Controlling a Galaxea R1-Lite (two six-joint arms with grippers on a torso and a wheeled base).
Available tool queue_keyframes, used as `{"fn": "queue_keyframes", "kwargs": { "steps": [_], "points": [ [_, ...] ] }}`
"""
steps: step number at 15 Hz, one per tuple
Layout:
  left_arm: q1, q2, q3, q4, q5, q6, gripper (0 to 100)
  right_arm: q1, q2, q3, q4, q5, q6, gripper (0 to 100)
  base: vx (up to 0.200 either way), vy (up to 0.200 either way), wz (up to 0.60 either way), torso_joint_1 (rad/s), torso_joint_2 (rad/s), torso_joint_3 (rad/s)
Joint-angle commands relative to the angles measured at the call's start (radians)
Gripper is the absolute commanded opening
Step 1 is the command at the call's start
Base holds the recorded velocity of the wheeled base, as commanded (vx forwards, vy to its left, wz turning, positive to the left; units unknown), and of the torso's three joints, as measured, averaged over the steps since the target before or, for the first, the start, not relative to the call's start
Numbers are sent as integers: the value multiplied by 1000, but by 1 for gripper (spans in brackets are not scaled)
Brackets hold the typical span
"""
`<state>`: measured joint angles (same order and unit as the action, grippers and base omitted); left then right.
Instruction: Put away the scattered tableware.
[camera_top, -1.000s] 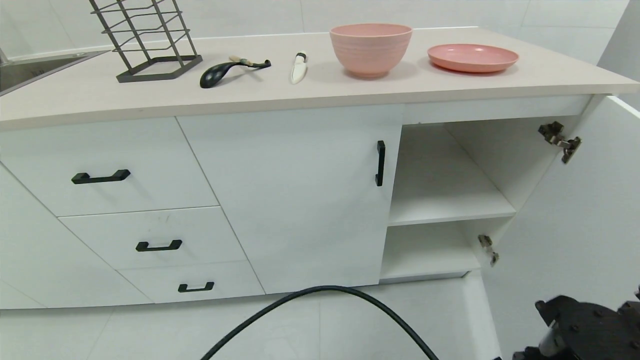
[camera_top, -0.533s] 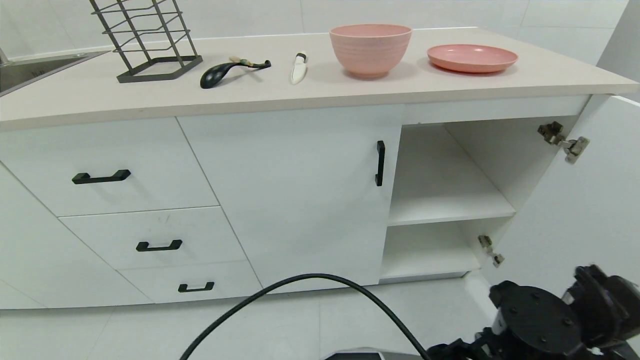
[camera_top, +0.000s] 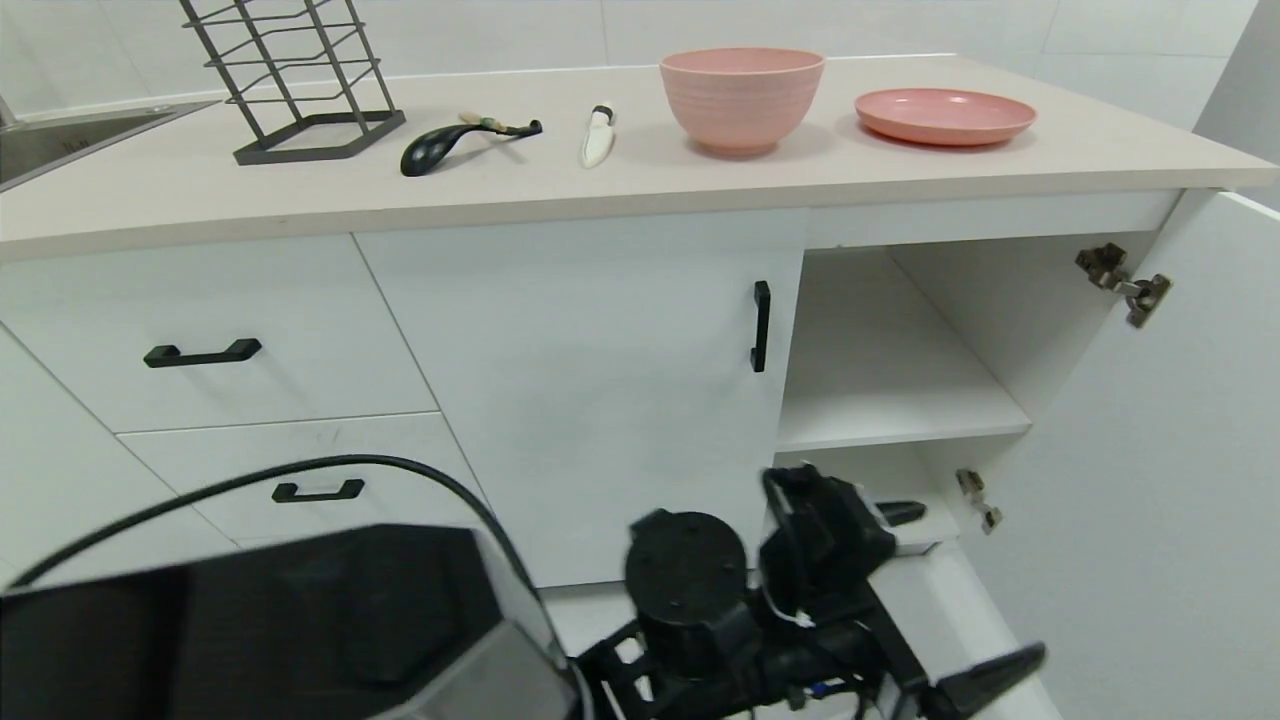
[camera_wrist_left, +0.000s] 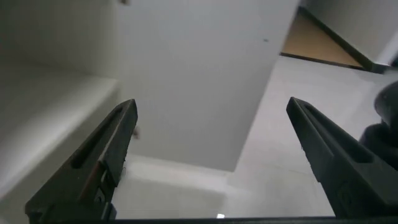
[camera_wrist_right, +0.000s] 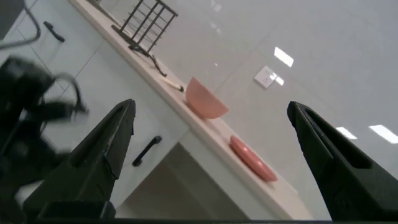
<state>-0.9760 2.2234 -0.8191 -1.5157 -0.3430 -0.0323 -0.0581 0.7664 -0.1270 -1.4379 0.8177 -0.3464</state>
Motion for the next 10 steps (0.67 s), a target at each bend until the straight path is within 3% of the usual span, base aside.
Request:
{"fn": "queue_keyframes", "kwargs": {
  "steps": [1, 5, 7, 9, 10],
  "points": [
    [161, -353, 308, -55, -1, -8, 100, 0, -12, 61, -1, 0, 0, 100, 0, 0, 0, 0, 0, 0],
    [270, -607, 566, -55, 1, -11, 100, 0, -30, 127, 56, -5, 1, 100, 0, 0, 0, 0, 0, 0],
    [307, -720, 680, -55, 2, -12, 100, -3, -71, 127, 172, -12, 3, 100, 0, 0, 0, 0, 0, 0],
    [419, -875, 779, -43, 2, -11, 100, -3, -231, 127, 402, -12, 3, 100, 0, 0, 0, 0, 0, 0],
    [453, -909, 801, -31, 1, -11, 100, -3, -279, 127, 455, -12, 3, 100, 0, 0, 0, 0, 0, 0]
  ]
}}
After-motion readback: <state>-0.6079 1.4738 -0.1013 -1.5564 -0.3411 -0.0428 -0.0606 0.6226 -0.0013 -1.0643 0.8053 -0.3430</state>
